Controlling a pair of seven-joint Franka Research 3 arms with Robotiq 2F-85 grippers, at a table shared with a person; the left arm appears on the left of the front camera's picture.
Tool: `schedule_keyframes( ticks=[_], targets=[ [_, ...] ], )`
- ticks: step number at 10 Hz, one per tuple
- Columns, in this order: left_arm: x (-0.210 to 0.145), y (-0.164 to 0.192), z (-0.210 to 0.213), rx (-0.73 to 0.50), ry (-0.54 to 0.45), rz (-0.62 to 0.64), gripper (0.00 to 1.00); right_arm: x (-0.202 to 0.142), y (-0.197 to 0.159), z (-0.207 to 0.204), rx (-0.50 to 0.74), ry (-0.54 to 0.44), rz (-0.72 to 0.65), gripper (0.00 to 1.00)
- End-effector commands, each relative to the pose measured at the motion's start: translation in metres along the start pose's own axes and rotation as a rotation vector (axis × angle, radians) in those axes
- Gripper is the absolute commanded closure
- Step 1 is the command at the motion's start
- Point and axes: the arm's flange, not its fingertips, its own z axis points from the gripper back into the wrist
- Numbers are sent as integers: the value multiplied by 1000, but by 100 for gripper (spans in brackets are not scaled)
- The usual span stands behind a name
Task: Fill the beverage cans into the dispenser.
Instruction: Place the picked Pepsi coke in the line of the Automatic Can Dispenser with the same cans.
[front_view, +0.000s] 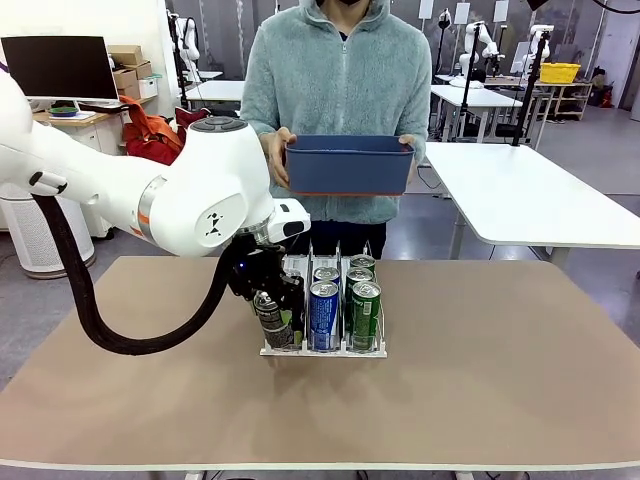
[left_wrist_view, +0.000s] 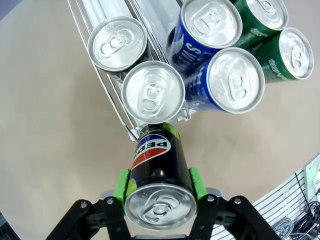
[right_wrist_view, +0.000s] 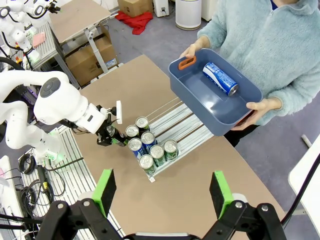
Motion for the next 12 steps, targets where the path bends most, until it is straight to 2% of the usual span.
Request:
schedule_keyframes(
  ticks=[1, 5, 10, 12],
  targets=[
    [26, 11, 1, 14, -51, -16, 42, 0, 0, 1, 5, 6, -1, 0],
    [56, 24, -6, -11, -57, -31, 42, 0, 0, 1, 5, 6, -1, 0],
    [76, 32, -23, -6, -71, -17, 42, 0, 0, 1, 5, 6, -1, 0],
    [78, 29, -31, -34, -30, -21, 42, 0, 0, 1, 5, 6, -1, 0]
  ],
)
